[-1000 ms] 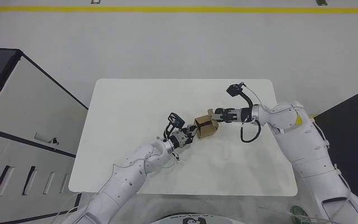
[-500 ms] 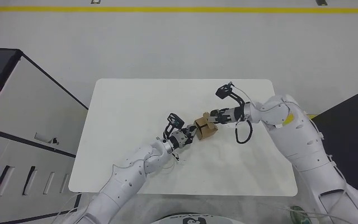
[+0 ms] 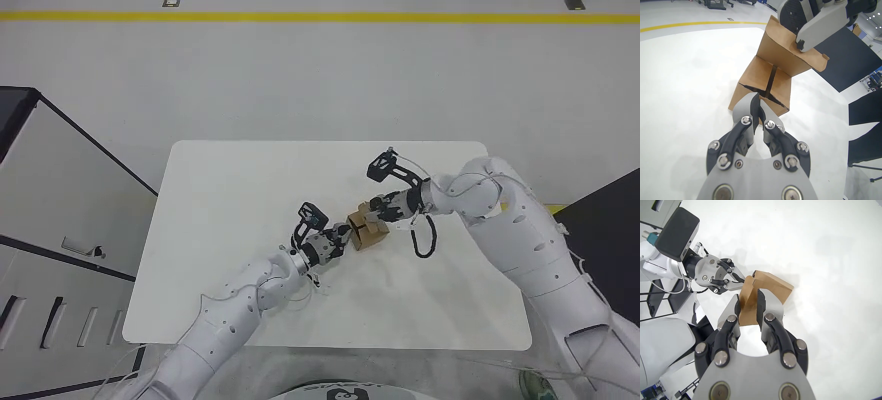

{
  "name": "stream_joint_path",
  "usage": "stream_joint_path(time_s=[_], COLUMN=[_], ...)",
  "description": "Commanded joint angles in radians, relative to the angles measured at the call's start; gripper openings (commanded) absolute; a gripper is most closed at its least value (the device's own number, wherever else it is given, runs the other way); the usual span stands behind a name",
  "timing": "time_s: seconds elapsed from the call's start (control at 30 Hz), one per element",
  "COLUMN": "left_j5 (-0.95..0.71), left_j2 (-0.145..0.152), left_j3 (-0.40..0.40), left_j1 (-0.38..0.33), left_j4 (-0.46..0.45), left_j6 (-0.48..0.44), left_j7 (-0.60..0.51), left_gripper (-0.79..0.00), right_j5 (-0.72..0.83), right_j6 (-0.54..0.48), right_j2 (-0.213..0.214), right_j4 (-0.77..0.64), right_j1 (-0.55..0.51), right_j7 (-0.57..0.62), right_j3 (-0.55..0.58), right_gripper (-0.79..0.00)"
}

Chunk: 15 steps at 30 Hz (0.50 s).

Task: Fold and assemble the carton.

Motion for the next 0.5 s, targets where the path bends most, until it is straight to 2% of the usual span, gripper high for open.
stream_joint_path(time_s=[0.0,0.47], left_j5=[-0.002,-0.014], left_j2=[0.000,-0.004], left_j3=[-0.002,0.000], left_j1=[-0.002,-0.014], left_j4=[0.003,0.026], left_j6=[-0.004,-0.013], left_j7=[0.001,0.001], left_gripper=[-0.785,-0.785], right_j5=[-0.012,-0.072], right_j6=[-0.001,0.006], right_j2=[-0.002,-0.017], right_j4=[-0.003,-0.001], right_j1=[0.011,0.073], right_j7=[0.008,0.043], right_j3=[-0.012,-0.090], right_gripper=[-0.603,-0.603])
